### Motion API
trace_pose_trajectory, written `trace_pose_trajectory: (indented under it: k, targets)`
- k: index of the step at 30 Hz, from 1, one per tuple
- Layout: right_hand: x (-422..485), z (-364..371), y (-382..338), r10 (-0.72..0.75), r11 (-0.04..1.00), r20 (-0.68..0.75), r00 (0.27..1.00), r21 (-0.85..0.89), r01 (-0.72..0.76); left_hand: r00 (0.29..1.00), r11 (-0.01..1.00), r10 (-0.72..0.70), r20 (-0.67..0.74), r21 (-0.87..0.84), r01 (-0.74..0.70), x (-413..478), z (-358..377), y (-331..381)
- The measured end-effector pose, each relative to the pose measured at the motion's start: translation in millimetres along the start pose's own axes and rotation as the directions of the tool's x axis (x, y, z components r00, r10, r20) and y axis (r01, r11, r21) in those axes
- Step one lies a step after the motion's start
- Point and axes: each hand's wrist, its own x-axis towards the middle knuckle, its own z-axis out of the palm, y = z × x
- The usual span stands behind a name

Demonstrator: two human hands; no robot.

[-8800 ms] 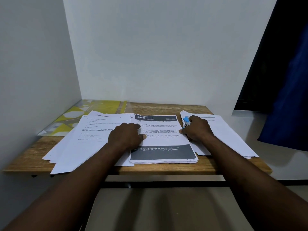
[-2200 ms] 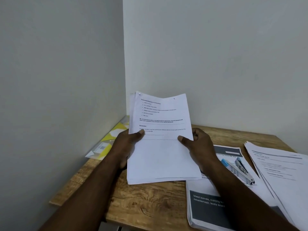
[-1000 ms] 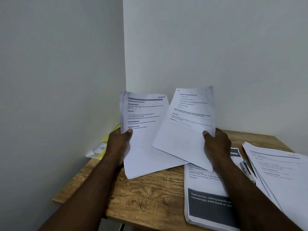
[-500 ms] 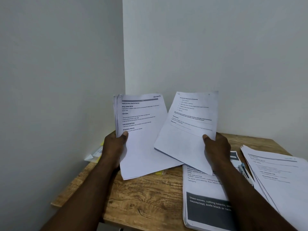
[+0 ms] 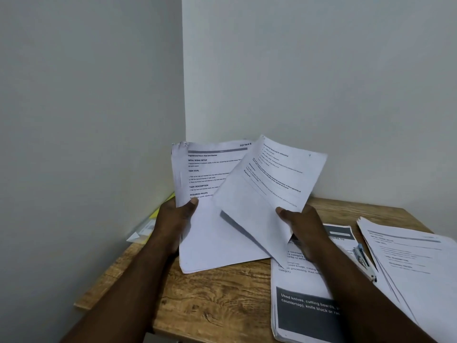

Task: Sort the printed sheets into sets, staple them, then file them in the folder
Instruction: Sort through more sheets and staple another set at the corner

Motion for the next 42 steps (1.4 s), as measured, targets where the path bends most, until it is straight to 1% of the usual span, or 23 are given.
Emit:
trace_pose_trajectory:
  k: [4,10,15,21,28,31,34,36,39,42]
  targets:
    - [-1,1,-2,-0.026,0.999,0.043,0.999,0.037,0.024,0.999,1.0,-0.002,0.041,-0.028,0.004,-5,0,3]
    - [-2,-2,-6,-0.039,0.988,0.039,0.998,0.153,0.032,0.999,0.998,0.008,0.034,-0.061,-0.006,-9,5,8]
    - [1,-1,-1,-0.037,0.998,0.028,0.999,0.058,0.035,0.999,0.998,0.014,0.046,-0.063,-0.011,-11,8,11]
    - [1,-4,1,-0.026,0.999,0.048,0.999,0.039,0.024,0.999,0.996,0.007,0.054,-0.088,-0.002,-9,6,7]
    - [4,-5,4,-0.015,0.999,0.019,1.0,0.033,0.014,0.997,0.995,0.015,0.074,-0.097,-0.008,-9,5,6]
    - [4,-6,5,0.007,0.998,0.054,0.999,0.054,-0.01,0.997,0.997,0.012,0.082,-0.08,-0.005,-7,3,5]
    - [3,-2,5,-0.011,0.999,0.088,0.996,0.046,0.007,0.995,0.998,0.023,0.097,-0.056,-0.018,-8,3,6]
    - [4,-1,5,-0.032,0.999,0.043,0.999,0.033,0.031,0.996,0.998,0.033,0.086,-0.052,-0.029,-9,4,6]
    - [5,-2,3,-0.051,0.998,-0.101,0.994,-0.027,0.049,0.998,0.998,0.036,0.056,-0.044,-0.034,-8,4,4]
    - [4,-10,-3,-0.092,0.989,-0.246,0.965,-0.137,0.059,0.998,0.999,0.045,0.048,-0.005,-0.045,-6,3,2]
